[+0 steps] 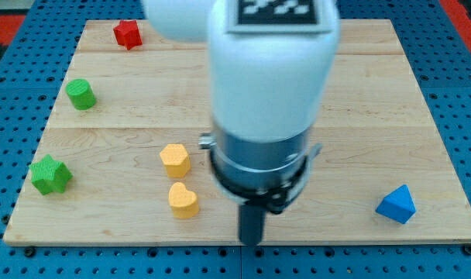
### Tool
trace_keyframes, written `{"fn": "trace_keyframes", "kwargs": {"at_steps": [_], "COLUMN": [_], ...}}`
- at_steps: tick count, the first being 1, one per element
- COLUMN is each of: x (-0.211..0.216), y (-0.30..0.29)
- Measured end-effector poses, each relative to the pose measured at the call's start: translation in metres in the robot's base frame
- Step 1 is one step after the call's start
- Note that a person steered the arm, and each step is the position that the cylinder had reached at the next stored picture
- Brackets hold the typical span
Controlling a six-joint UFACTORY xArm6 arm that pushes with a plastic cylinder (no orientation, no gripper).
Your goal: Push the yellow heart towards the right center
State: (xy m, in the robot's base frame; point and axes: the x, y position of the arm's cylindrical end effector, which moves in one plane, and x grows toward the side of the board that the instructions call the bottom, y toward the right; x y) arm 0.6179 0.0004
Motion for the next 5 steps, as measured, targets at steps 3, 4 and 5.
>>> {"fn": "trace_keyframes", "kwargs": {"at_steps": [3,4,5], "x": [-0.054,-0.111,-0.19], "y": [-0.009,0.02,-0.017]}}
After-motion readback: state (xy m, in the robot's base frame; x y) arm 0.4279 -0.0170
